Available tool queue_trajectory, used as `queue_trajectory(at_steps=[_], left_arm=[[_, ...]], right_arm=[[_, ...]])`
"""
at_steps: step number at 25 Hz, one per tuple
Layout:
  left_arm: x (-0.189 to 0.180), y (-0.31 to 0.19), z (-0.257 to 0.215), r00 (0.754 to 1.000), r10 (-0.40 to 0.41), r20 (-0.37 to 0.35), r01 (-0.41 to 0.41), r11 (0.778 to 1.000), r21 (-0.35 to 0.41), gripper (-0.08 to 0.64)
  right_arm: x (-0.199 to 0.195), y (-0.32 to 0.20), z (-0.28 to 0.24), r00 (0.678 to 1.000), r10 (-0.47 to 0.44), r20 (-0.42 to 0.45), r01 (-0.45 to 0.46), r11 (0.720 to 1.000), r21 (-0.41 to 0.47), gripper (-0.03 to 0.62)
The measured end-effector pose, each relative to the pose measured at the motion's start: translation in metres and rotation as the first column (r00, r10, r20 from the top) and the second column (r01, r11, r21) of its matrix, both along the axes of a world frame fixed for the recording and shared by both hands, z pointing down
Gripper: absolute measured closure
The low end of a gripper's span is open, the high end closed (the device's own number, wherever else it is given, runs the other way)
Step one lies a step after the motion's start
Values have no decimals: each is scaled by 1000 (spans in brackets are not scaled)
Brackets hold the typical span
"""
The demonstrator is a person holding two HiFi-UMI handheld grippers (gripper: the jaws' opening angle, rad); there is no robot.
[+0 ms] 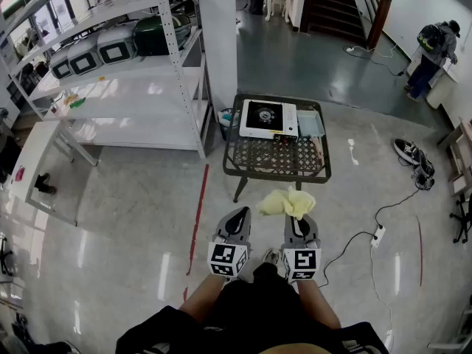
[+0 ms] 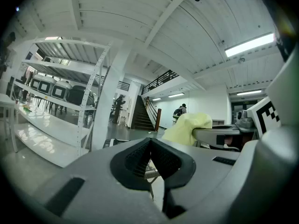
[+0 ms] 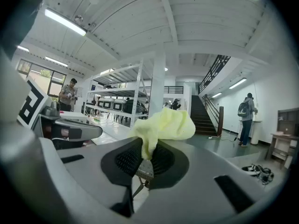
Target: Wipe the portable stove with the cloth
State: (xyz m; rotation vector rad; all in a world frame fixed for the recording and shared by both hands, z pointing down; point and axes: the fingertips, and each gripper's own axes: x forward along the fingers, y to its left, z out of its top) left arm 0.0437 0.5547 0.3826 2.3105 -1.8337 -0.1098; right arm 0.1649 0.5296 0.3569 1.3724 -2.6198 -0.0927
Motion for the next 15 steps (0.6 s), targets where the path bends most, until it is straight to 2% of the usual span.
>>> queue_trajectory(at_steps=[5,9,15], left_arm=[[-8,10,3,1000,7,-4,-7,1000,-10,543],[-9,13,21,1000,17,-15,-17,998,-53,543],[-16,-12,28,1000,11,-8,-11,998,-65,543]], right_arm=[[-5,10,5,1000,5,-6,-5,1000,-14,569],[-12,13,21,1000,-5,-24,3,999,-49,569],[-27,-23,29,1000,-23,-14,22,998,-62,569]])
